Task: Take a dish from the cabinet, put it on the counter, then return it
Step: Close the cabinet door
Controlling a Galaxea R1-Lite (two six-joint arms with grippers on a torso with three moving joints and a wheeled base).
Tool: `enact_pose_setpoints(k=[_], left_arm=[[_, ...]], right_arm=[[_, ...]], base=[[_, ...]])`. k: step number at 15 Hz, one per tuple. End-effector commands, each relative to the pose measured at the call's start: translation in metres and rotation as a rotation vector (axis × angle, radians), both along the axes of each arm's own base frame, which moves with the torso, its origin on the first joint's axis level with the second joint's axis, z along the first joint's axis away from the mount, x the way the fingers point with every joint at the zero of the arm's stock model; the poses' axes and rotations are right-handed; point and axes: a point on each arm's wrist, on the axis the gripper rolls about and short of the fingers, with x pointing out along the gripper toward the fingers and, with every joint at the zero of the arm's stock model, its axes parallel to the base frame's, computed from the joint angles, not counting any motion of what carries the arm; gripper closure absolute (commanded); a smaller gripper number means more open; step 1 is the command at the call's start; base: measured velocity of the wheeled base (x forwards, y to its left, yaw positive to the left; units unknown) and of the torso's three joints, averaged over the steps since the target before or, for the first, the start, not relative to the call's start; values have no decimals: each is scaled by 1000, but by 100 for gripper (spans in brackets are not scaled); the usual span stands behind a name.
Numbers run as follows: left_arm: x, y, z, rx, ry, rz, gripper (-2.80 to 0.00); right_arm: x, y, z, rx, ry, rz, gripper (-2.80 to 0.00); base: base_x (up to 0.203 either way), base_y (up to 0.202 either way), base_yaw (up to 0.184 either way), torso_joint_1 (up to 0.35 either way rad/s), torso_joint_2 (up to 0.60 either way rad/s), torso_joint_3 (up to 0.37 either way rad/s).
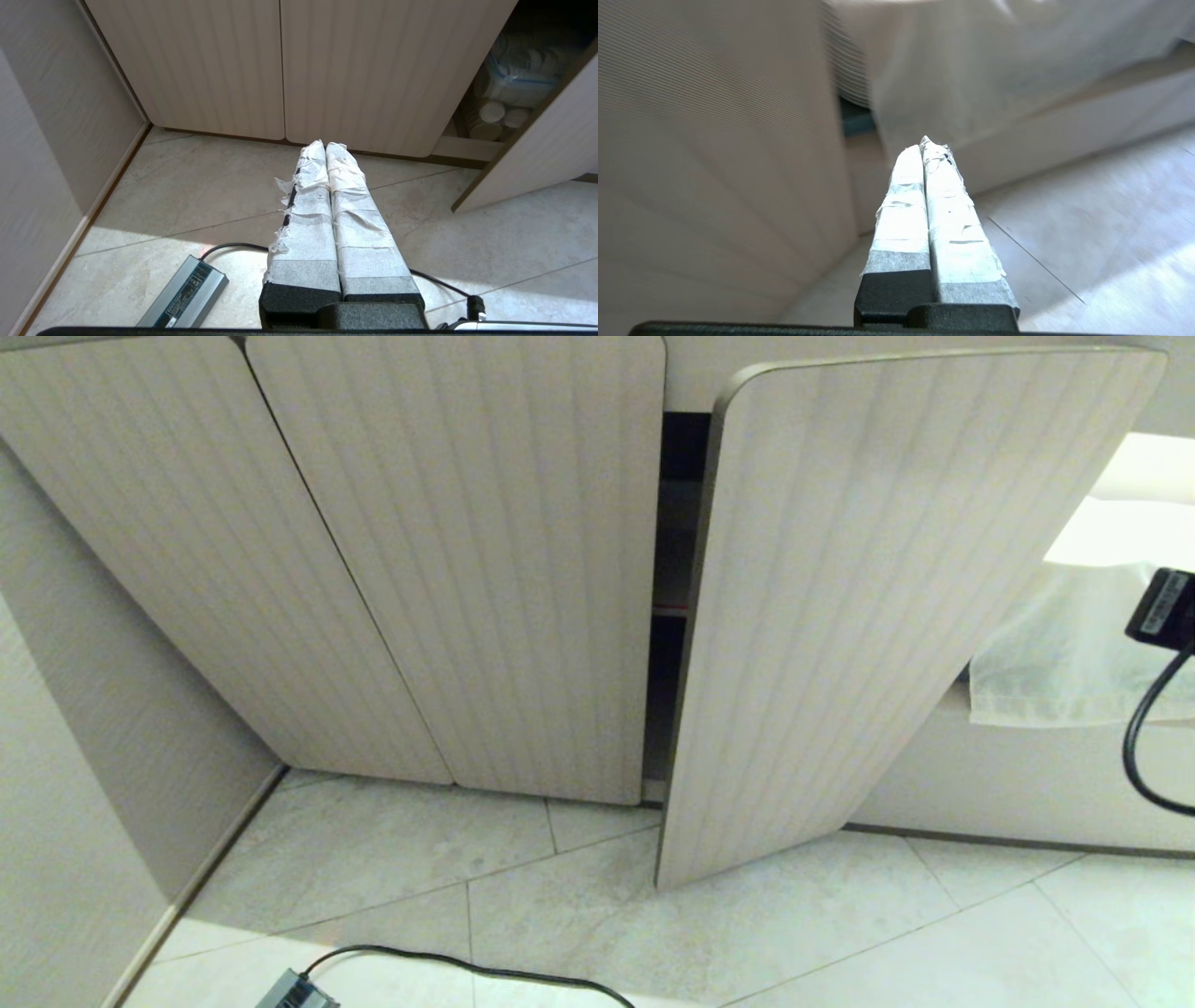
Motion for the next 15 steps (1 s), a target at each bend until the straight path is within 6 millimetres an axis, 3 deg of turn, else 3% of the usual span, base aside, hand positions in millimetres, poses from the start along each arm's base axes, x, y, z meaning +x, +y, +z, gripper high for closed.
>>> enact_pose_setpoints(k=[1, 5, 15], left_arm=[[0, 0, 0, 0, -1, 1, 0], [0, 0, 0, 0, -3, 1, 0], [0, 0, 0, 0, -1, 1, 0]], right_arm=[[-27, -11, -4, 0, -13, -57, 0], [-42, -13, -11, -4, 2, -68, 0], [-125, 2, -102, -151, 209, 130, 0]], base=[[0, 0, 0, 0, 0, 0], [0, 0, 0, 0, 0, 0], [0, 0, 0, 0, 0, 0]])
